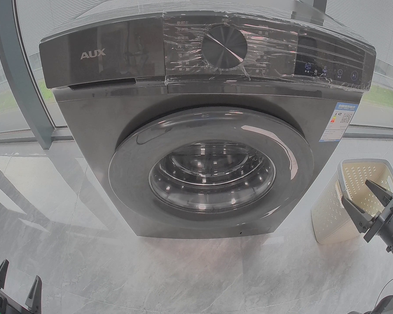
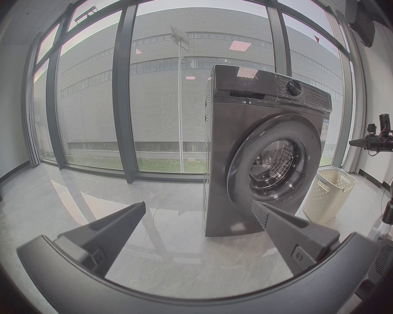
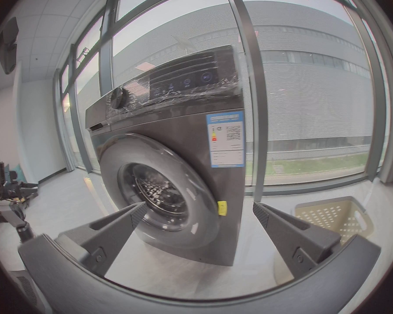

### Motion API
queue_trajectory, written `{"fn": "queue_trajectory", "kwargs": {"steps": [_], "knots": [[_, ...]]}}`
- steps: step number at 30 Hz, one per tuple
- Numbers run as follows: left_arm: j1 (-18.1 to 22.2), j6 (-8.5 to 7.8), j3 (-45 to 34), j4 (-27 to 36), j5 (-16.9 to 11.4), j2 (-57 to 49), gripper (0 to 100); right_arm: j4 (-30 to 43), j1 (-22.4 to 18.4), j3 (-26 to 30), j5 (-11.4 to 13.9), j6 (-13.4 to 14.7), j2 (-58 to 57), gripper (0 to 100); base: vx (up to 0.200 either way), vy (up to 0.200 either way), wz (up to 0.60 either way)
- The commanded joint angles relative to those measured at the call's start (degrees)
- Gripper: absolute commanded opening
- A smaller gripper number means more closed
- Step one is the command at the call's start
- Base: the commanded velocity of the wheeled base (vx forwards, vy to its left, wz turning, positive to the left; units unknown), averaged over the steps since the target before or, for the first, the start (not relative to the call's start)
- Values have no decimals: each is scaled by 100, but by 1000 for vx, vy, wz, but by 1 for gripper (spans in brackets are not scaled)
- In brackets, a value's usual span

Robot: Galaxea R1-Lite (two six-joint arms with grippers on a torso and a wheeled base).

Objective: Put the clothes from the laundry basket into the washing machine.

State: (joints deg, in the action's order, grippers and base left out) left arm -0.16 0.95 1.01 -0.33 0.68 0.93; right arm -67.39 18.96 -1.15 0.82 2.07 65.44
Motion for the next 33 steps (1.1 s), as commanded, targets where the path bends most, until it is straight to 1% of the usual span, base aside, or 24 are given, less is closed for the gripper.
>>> {"fn": "queue_trajectory", "kwargs": {"steps": [1, 6, 8, 12, 14, 16, 17, 18, 21, 23, 26, 27, 29, 30, 31, 32, 33], "knots": [[-2, 10, -84, 7, 2, -66, 100, 780, -735, 115, 59, -172, -1270, 100, 0, 0, 0], [-2, 37, -84, 7, 2, -66, 100, 1307, -1140, 115, 129, -181, -2061, 100, 0, 0, 0], [-2, 54, -84, 7, 2, -66, 100, 1659, -1298, 115, 208, -181, -2501, 100, 0, 0, 0], [-2, 54, -84, 7, 2, -66, 100, 2995, -1781, 115, 525, -181, -3819, 100, 0, 0, 0], [-2, 54, -84, 7, 2, -66, 100, 3540, -2027, 115, 709, -181, -4399, 100, 0, 0, 0], [-2, 63, -84, 7, 2, -66, 100, 3918, -2221, 115, 903, -181, -4848, 100, 0, 0, 0], [-11, 54, -84, 7, 2, -66, 100, 3944, -2230, 115, 920, -181, -4874, 100, 0, 0, 0], [-11, 54, -84, 7, 2, -66, 100, 4269, -2335, 115, 1087, -190, -5199, 100, 0, 0, 0], [-2, 63, -84, 7, 11, -66, 100, 4928, -2449, 115, 1175, -198, -5788, 100, 0, 0, 0], [-2, 63, -84, 7, 11, -66, 100, 5368, -2432, 115, 1333, -216, -6131, 100, 0, 0, 0], [-2, 63, -84, 7, 11, -66, 100, 5412, -2432, 115, 1377, -198, -6096, 100, 0, 0, 0], [-2, 63, -84, 7, 11, -66, 100, 5456, -2441, 115, 1351, -216, -6096, 100, 0, 0, 0], [-2, 63, -84, 7, 11, -66, 100, 5649, -2441, 115, 1158, -242, -6096, 100, 0, 0, 0], [-2, 63, -84, 7, 11, -66, 100, 5886, -2441, 115, 938, -260, -6096, 100, 0, 0, 0], [-2, 72, -84, 7, 11, -66, 100, 6141, -2432, 115, 586, -278, -6096, 100, 0, 0, 0], [-2, 72, -84, 7, 11, -66, 100, 6308, -2432, 115, 314, -286, -6096, 100, 0, 0, 0], [-2, 72, -84, 7, 11, -66, 100, 6387, -2423, 115, 112, -286, -6087, 100, 0, 0, 0]]}}
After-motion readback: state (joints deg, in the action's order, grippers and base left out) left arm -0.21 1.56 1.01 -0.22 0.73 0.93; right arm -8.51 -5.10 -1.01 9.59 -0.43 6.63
